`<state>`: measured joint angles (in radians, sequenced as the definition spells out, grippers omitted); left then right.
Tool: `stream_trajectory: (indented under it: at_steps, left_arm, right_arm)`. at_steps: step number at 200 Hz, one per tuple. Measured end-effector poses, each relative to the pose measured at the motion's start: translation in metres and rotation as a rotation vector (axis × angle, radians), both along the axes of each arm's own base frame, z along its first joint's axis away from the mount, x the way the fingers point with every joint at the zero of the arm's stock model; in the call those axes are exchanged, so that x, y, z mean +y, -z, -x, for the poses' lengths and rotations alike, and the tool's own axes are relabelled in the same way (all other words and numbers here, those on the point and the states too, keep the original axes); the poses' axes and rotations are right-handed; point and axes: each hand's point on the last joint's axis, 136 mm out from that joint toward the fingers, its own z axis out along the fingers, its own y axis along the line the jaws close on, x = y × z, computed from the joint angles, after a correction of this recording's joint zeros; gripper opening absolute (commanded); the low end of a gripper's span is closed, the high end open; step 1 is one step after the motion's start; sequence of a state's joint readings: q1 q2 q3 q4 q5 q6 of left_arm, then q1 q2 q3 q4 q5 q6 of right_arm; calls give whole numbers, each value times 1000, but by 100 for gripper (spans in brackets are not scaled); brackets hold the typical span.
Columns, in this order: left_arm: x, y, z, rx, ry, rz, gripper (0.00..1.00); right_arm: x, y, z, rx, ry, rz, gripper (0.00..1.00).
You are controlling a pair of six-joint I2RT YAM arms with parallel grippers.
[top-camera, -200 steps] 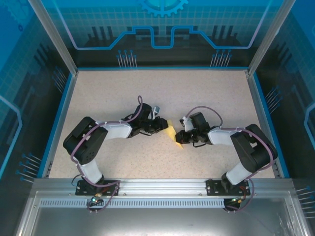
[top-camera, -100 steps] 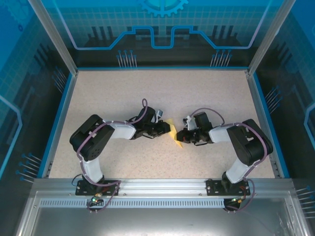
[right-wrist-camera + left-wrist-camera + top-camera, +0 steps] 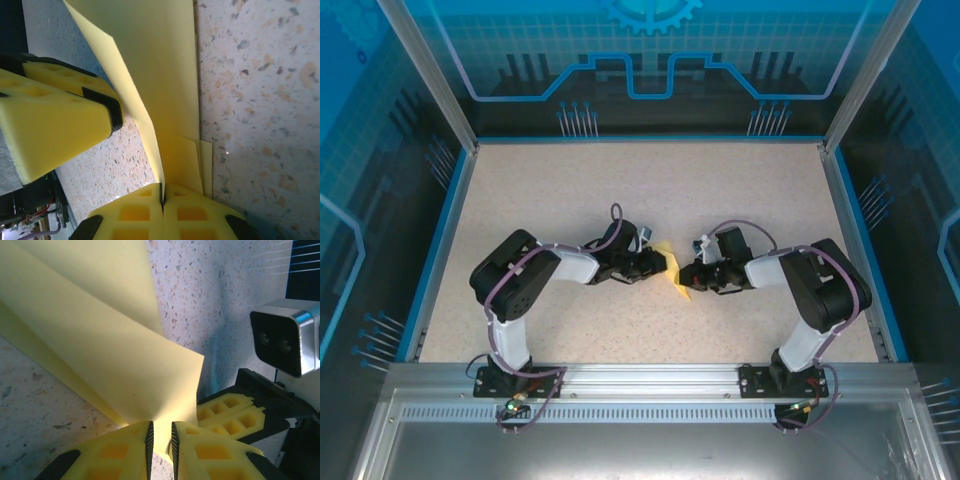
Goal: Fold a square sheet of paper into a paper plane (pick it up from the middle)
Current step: Fold the wing for the fifth time at the center of the table.
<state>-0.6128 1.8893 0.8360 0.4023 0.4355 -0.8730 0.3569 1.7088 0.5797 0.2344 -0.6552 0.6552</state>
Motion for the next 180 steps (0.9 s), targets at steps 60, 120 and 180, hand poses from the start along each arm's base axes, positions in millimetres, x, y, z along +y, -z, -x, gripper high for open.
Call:
stream_trajectory:
  at_steps: [60,120,180]
  left_arm:
    - [-2,4,-1,14,-3,-2,19]
    - [-1,10,-3,71,-20,-73,15]
    - [1,13,-3,112,-34,-157,15]
  right_arm:
    - [0,0,0,15,-2,-4,6]
    - [0,0,0,29,-5,3,8]
    - [0,-1,0,35,-11,4,14]
